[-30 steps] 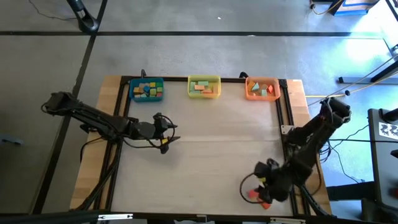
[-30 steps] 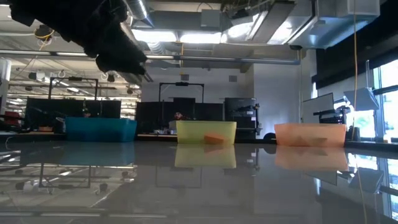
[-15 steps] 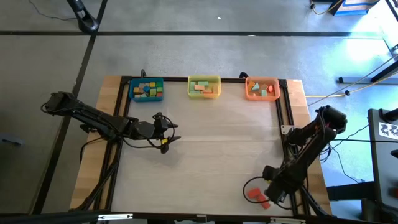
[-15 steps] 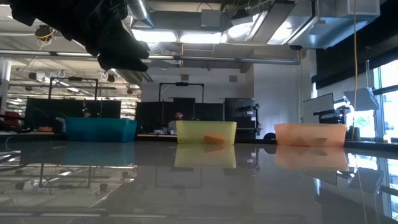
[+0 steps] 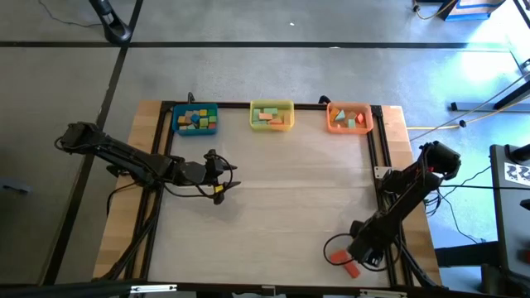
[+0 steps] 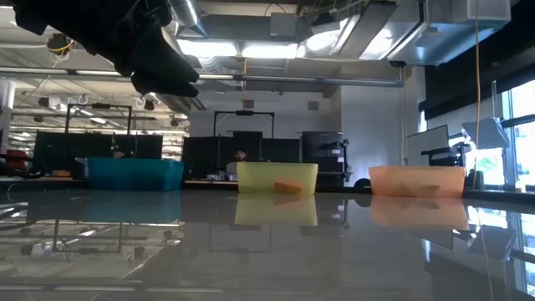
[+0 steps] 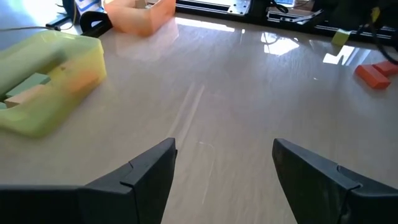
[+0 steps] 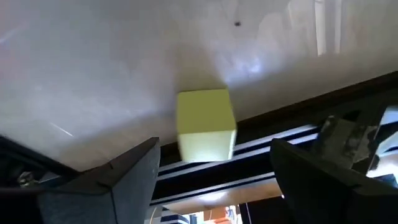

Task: Sort blocks by size
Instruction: Put the light green square block into the blue bin

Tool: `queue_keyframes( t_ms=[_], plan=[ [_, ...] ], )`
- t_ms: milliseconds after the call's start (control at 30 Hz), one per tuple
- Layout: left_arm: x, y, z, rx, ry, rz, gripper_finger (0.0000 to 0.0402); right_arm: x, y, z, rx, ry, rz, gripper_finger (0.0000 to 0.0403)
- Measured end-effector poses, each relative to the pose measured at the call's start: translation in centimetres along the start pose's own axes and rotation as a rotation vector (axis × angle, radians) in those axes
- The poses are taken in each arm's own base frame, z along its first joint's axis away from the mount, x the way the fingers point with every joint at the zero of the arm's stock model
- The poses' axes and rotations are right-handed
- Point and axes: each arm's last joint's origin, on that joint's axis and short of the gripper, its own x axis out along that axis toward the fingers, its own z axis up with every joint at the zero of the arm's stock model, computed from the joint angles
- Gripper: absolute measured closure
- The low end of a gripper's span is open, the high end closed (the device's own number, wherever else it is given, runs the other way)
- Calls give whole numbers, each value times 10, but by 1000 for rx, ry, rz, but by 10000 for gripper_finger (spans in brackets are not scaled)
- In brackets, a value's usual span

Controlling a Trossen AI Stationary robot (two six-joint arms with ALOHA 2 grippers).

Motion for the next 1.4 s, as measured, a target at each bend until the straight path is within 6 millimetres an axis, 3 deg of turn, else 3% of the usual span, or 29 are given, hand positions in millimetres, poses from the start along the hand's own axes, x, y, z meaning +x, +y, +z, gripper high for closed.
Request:
queue_keyframes(
  t_ms=[300, 400, 600, 833, 1100, 1400],
  plan=[
    [0, 0, 0, -1, -1, -1, 147, 24, -11, 10, -11, 18, 42, 114],
    [0, 0, 0, -3, -2, -1, 147, 24, -11, 10, -30, 14, 42, 153],
    [0, 0, 0, -2, -4, -2, 147, 24, -11, 10, -44, 19, 46, 269],
    [0, 0, 0, -2, -4, -2, 147, 20, -4, 9, -84, 10, 94, 274],
    [0, 0, 1, 11, -11, -4, 147, -27, 22, 24, -130, -183, 213, 274],
    [-1, -1, 1, -28, -12, -9, 147, -80, 11, 82, -272, -539, 251, 274]
  ],
)
